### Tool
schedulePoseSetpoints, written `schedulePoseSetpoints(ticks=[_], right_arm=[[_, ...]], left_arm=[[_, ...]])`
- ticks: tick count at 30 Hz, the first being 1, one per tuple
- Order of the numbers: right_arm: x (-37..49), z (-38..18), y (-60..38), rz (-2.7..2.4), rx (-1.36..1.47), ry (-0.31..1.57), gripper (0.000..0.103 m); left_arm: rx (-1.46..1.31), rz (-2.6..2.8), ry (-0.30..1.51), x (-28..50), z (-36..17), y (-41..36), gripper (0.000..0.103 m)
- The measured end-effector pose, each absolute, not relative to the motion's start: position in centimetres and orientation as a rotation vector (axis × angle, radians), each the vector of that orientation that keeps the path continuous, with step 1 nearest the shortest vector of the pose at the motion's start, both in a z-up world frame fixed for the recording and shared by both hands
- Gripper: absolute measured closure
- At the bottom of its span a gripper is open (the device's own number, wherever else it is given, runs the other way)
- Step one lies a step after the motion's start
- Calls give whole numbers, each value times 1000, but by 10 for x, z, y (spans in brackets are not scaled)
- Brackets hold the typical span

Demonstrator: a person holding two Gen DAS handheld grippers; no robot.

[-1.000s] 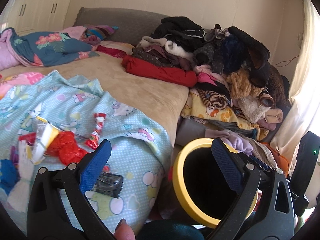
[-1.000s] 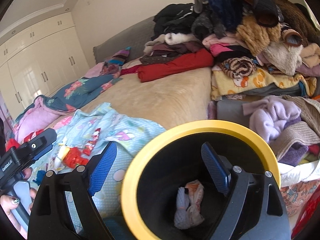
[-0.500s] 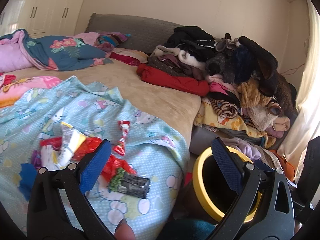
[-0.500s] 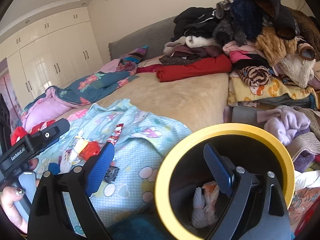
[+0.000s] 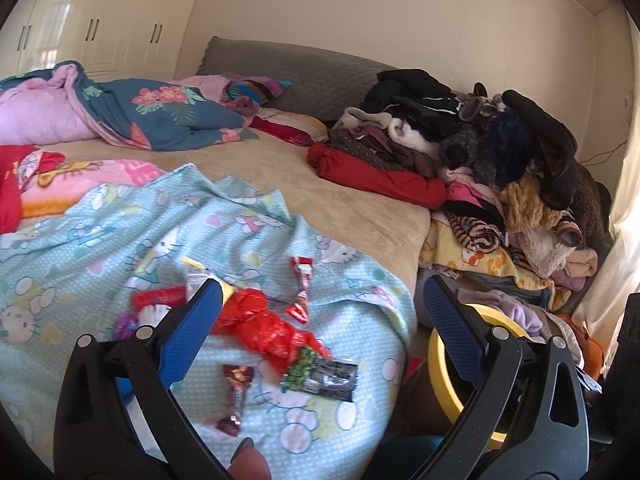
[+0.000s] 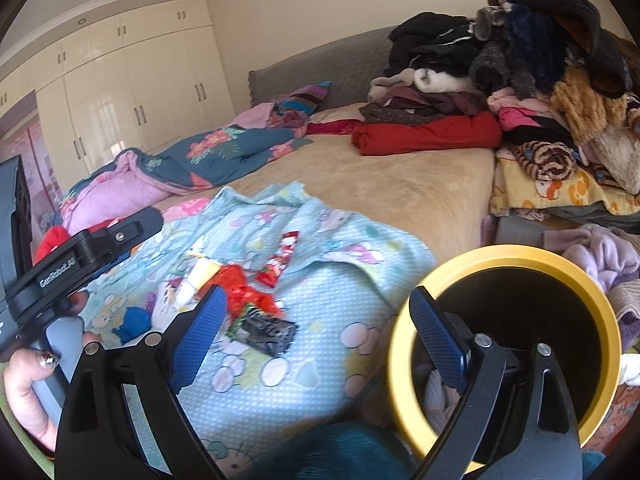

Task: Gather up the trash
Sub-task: 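Move both open tools back over the remaining trash on the bed, then grasp the brown chocolate bar wrapper with the right tool while the left tool grasps the blue glove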

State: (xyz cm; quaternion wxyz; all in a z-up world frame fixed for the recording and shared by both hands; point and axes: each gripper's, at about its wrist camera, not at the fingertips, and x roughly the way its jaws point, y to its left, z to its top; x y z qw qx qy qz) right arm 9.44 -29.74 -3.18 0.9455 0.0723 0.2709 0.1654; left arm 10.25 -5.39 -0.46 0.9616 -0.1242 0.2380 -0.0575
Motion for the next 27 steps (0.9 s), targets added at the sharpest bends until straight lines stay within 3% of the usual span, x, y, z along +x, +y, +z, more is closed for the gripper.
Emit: schedulePoseSetpoints(ticks=[27], right_arm=[[96, -46, -188, 505, 19, 634, 11]], left_arm=[[-352, 91, 469, 85, -9, 55, 11]])
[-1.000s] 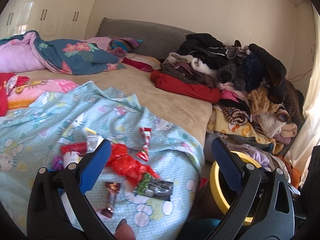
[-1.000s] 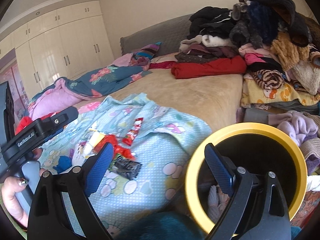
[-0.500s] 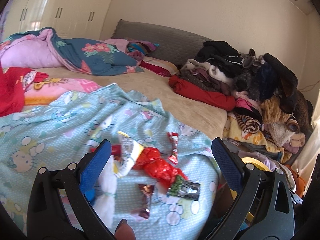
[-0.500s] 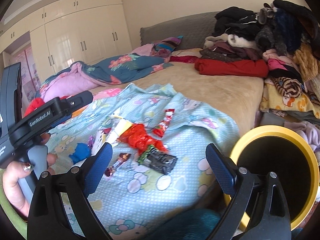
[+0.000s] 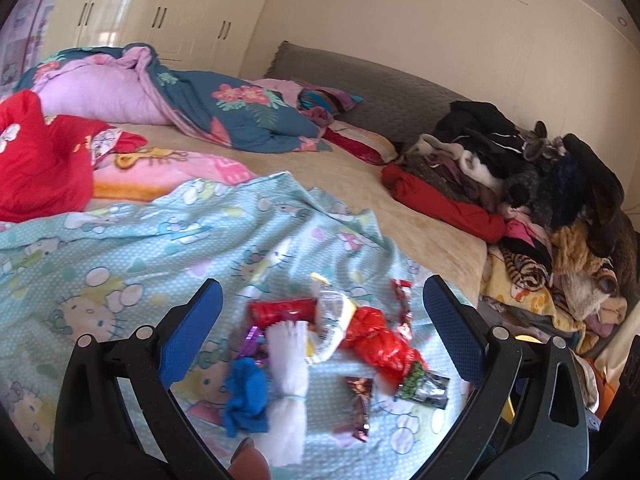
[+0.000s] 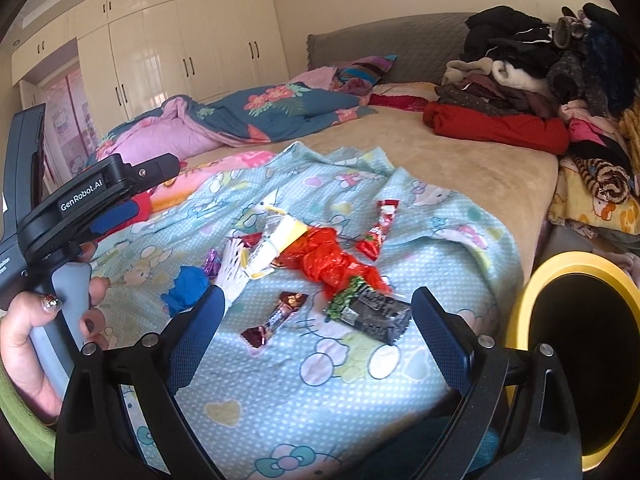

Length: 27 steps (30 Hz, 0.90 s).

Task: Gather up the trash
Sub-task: 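Grasp the brown chocolate bar wrapper with the right tool while the left tool grasps the blue glove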

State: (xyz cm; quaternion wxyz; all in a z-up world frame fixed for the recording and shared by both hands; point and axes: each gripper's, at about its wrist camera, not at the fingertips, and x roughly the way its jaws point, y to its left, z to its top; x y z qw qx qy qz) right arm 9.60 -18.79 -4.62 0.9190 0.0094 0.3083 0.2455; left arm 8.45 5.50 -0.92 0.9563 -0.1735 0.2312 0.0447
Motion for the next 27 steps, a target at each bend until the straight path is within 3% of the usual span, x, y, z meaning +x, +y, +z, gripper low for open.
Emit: schedulePoseSetpoints(ticks=[15, 23, 27], right_arm=[[122, -69, -147, 532, -11, 746, 12], [137, -87, -124, 550, -27, 835, 23], [148, -102, -112, 559, -26, 903, 33]], left_arm=[[-401, 144, 544, 79, -33, 100, 11], [-426, 132, 631, 77, -58, 114, 12], [-454, 105, 683, 80, -72, 118, 22]])
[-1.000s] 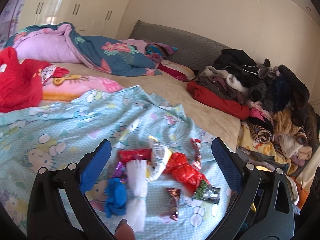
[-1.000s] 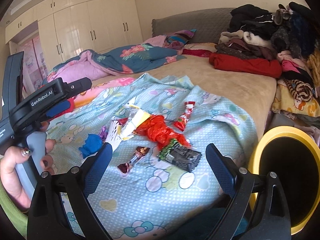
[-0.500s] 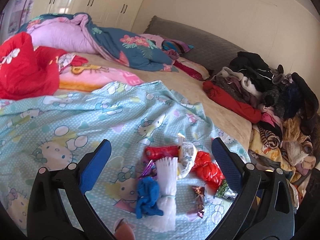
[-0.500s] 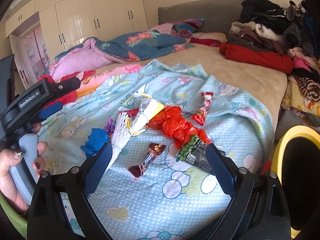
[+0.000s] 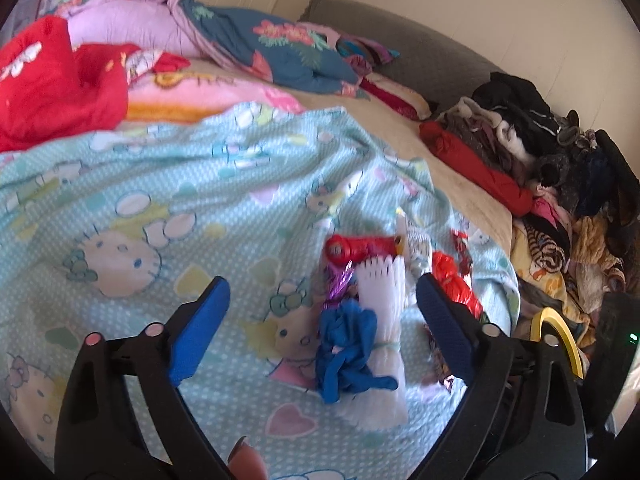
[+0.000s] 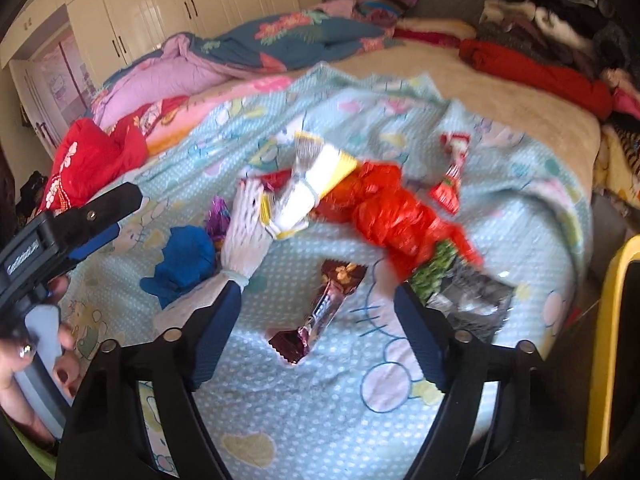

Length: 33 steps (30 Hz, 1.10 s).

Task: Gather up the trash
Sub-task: 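Grasp the brown chocolate bar wrapper with the right tool while the left tool grasps the blue glove, then carry the chocolate wrapper and blue glove over the yellow bin and open both tools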

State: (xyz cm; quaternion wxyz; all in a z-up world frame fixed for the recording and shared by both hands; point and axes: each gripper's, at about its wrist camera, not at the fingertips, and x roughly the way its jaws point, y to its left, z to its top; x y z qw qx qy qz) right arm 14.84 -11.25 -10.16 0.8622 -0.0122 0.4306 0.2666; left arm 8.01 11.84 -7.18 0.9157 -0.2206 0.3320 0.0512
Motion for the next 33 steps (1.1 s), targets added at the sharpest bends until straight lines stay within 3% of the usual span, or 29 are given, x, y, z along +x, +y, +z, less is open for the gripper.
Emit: schedulePoseSetpoints(ticks=[4, 9, 14, 19, 24, 33], right_arm=[[160, -122, -106, 552, -37, 984, 48], [160, -136, -108, 547, -50, 1021, 83], [156, -132, -121, 572, 5, 1000, 84], [151, -122, -136, 589, 72, 975, 84], [143, -112, -151, 597, 117, 947, 84], [128, -91, -161, 611, 92, 876, 84]], left_arm=[[-491, 63, 744, 85, -87, 119, 34], [-509, 25, 802, 88, -103, 110, 41], [-520, 3, 828, 91, -113, 105, 54], [-526, -34, 838, 92, -112, 99, 83], [-514, -88, 797, 91, -96, 90, 90], [-465, -160, 736, 85, -66, 66, 91]])
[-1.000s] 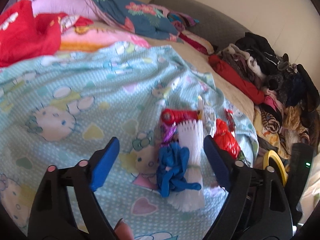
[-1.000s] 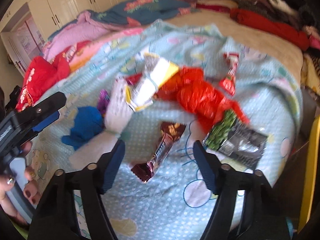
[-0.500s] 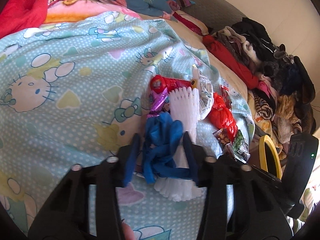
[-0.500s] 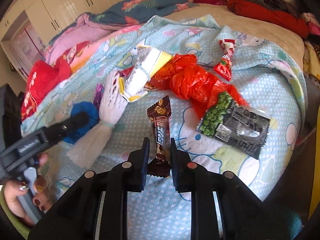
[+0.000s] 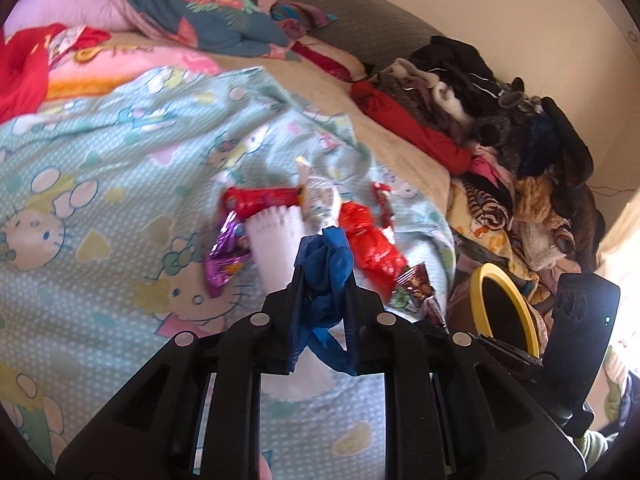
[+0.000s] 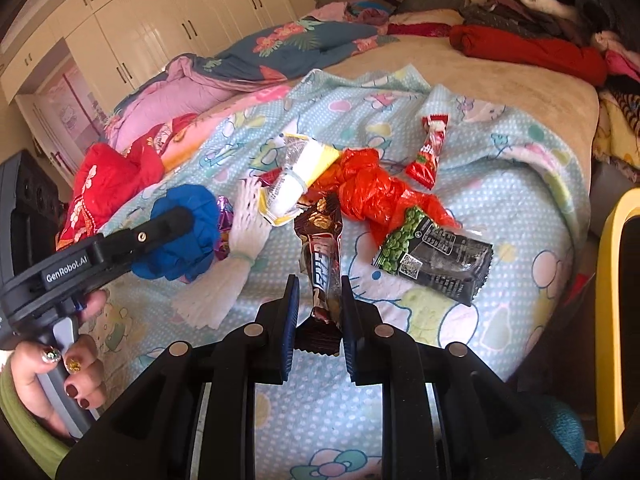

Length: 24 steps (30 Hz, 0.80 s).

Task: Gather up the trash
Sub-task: 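Carry the chocolate wrapper and blue glove over the yellow bin and open both tools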

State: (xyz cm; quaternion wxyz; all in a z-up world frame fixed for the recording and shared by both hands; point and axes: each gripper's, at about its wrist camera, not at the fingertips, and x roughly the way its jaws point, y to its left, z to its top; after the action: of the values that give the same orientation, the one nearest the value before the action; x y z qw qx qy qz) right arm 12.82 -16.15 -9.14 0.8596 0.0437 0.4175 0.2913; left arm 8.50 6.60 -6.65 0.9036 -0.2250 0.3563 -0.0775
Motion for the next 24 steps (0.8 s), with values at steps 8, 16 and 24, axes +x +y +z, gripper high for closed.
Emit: schedulePoseSetpoints(ticks=[8, 16, 24], right_arm=[[122, -77, -169, 608, 68, 825, 84], [119, -66, -185, 595, 90, 789, 84], [119, -54, -210, 563, 124, 754, 84]], left_arm=[[-419, -186, 698, 81, -47, 47, 91], [-382, -206, 677, 77, -34, 32, 91], [-346, -238, 662, 77, -23, 11, 91]])
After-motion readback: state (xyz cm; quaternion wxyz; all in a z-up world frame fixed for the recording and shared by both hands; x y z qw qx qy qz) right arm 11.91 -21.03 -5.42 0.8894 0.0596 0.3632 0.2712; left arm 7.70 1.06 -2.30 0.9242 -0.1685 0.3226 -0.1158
